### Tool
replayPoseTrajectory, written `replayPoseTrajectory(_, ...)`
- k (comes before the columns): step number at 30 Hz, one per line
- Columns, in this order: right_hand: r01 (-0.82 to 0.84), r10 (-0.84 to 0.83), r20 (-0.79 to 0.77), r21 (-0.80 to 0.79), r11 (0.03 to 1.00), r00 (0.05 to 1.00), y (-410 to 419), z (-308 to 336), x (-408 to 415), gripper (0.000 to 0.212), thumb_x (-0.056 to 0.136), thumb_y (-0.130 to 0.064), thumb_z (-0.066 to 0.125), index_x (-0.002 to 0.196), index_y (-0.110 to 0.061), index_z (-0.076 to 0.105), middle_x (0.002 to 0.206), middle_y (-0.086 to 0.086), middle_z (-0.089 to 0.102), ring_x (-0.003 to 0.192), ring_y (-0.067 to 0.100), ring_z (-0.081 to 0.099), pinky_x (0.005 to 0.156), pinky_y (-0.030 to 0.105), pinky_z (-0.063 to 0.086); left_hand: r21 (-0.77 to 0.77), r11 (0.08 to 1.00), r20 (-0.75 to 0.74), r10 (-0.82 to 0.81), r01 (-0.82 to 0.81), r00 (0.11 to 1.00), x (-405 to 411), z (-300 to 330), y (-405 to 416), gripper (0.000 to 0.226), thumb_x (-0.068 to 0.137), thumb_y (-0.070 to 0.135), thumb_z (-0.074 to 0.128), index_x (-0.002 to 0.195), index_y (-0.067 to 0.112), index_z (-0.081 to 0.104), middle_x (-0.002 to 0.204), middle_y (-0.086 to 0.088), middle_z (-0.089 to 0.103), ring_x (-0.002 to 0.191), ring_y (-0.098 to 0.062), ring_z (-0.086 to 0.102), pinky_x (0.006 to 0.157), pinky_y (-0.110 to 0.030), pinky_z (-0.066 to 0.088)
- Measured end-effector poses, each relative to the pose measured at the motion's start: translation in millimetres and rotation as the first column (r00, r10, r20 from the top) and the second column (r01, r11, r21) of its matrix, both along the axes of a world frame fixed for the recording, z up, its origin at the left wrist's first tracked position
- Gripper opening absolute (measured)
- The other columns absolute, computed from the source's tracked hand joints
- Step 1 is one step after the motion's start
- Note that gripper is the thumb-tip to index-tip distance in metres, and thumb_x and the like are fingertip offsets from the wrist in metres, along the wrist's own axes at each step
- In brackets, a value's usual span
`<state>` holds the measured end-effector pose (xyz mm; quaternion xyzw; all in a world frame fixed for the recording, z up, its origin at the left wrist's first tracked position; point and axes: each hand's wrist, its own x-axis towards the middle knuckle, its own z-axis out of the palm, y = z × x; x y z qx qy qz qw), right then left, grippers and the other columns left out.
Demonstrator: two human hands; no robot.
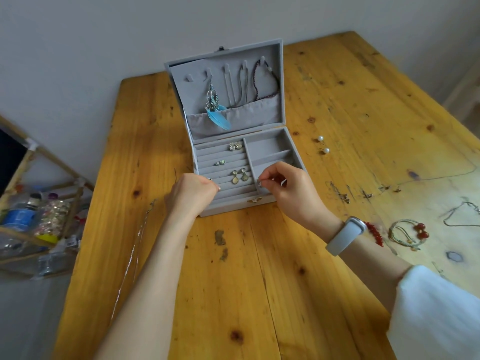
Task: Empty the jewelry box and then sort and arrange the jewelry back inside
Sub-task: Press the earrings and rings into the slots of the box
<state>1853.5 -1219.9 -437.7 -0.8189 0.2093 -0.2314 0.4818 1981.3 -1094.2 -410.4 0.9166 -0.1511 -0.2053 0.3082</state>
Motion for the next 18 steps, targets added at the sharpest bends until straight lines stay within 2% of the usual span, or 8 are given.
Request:
replayPoseTrajectory(2,0.008,-0.008,-0.001,0.012,1.000,1.000,-1,0,1,0.013,0.087,-0.003,0.056,0.086,-0.015,0.060,0.078,-0.010,0.058,0.073,0.002,0.052,0.065,0.008,0.041,0.050,0.998,0.011,-0.026,0.026,1.000,1,1,-1,0.010,0.081,0.020,0.062,0.071,0.021,0.060,0.086,-0.003,0.063,0.093,-0.028,0.057,0.094,-0.040,0.043)
replayPoseTrajectory(4,0.018,-0.018,-0.002,0.020,1.000,1.000,0,0,1,0.013,0.087,-0.003,0.056,0.086,-0.016,0.059,0.078,-0.012,0.057,0.073,0.001,0.052,0.064,0.007,0.041,0.104,0.994,0.030,-0.046,0.042,0.999,2,1,-3,0.008,0.082,0.022,0.060,0.074,0.021,0.062,0.088,-0.002,0.063,0.091,-0.027,0.056,0.096,-0.042,0.040)
replayPoseTrajectory(6,0.022,-0.022,-0.001,0.012,1.000,1.000,0,0,2,0.013,0.087,-0.003,0.056,0.086,-0.016,0.059,0.078,-0.012,0.056,0.073,0.001,0.052,0.065,0.006,0.041,0.166,0.985,0.092,-0.054,0.038,0.994,1,-1,-5,0.008,0.083,0.022,0.057,0.076,0.022,0.061,0.078,0.002,0.058,0.074,-0.019,0.050,0.090,-0.036,0.037)
replayPoseTrajectory(8,0.026,-0.026,-0.002,0.001,1.000,1.000,0,0,2,0.012,0.087,-0.003,0.056,0.086,-0.015,0.059,0.078,-0.011,0.056,0.073,0.002,0.052,0.065,0.006,0.041,0.196,0.980,0.185,-0.058,0.020,0.981,-5,-2,-6,0.012,0.084,0.019,0.053,0.074,0.024,0.058,0.071,0.005,0.051,0.060,-0.013,0.039,0.079,-0.032,0.026)
replayPoseTrajectory(10,0.031,-0.031,-0.005,-0.002,1.000,1.000,1,1,2,0.013,0.087,-0.004,0.056,0.086,-0.016,0.059,0.077,-0.012,0.055,0.073,0.002,0.052,0.064,0.005,0.041,0.210,0.978,0.271,-0.065,0.007,0.960,-10,-4,-5,0.018,0.084,0.017,0.050,0.072,0.025,0.060,0.075,0.002,0.055,0.065,-0.020,0.042,0.076,-0.032,0.019)
replayPoseTrajectory(13,0.039,-0.039,-0.017,-0.009,0.999,0.999,0,2,3,0.014,0.087,-0.004,0.055,0.085,-0.018,0.058,0.076,-0.016,0.054,0.072,0.001,0.051,0.063,0.005,0.040,0.186,0.983,0.344,-0.062,-0.003,0.937,-16,-5,-5,0.020,0.087,0.019,0.051,0.080,0.021,0.069,0.084,0.002,0.065,0.077,-0.023,0.051,0.077,-0.031,0.020)
replayPoseTrajectory(18,0.001,-0.002,-0.042,-0.025,1.000,0.999,-1,7,8,0.012,0.086,-0.005,0.056,0.086,-0.017,0.059,0.076,-0.015,0.054,0.071,0.006,0.051,0.063,0.012,0.040,0.088,0.996,0.486,-0.054,0.012,0.872,-24,-13,0,0.016,0.089,0.021,0.054,0.088,0.021,0.070,0.096,-0.002,0.063,0.071,-0.020,0.045,0.075,-0.030,0.031)
